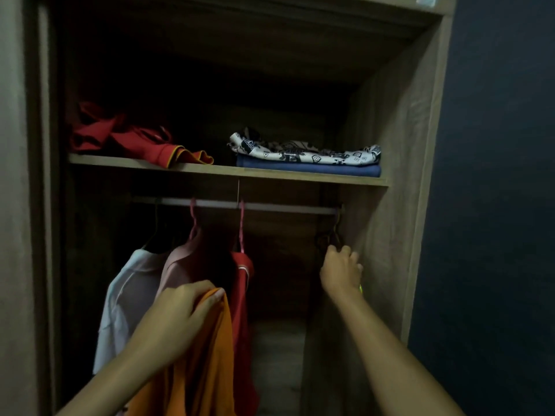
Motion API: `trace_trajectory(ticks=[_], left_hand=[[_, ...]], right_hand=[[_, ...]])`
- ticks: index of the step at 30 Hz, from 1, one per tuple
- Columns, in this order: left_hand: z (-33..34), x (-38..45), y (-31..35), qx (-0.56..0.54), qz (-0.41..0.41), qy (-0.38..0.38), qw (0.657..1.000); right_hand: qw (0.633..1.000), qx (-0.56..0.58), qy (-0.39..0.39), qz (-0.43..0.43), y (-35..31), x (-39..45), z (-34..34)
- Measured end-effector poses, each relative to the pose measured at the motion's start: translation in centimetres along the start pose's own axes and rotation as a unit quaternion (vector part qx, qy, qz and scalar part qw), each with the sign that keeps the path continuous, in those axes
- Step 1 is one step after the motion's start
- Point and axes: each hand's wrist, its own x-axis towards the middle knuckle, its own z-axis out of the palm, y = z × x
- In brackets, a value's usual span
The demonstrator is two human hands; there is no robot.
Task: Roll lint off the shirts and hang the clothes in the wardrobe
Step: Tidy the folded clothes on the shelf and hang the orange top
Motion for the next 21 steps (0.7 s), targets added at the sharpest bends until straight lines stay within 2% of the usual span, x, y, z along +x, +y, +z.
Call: trace_trajectory(ticks=[7,13,18,21], left_hand=[[-0.1,0.7,0.0,0.012,0.000,-0.021,1.000],[-0.1,1.4,0.0,0.004,-0.001,-0.025,1.000],[0.9,2.2,-0.4,0.009,-0.005,-0.045,0.999],[1.7,2.6,-0.8,0.021,-0.012,-0.050,0.998]], right_hand=[[0.999,0.031,-0.004,0.014,-0.2,3.0,3.0],[0.996,0.039,-0.027,0.072,-0.5,5.8,4.4],[0.982,0.148,-0.068,0.096,-0.8,8.1,4.9],[0.945,0.290,-0.101,0.117,-1.2,9.6,5.2]])
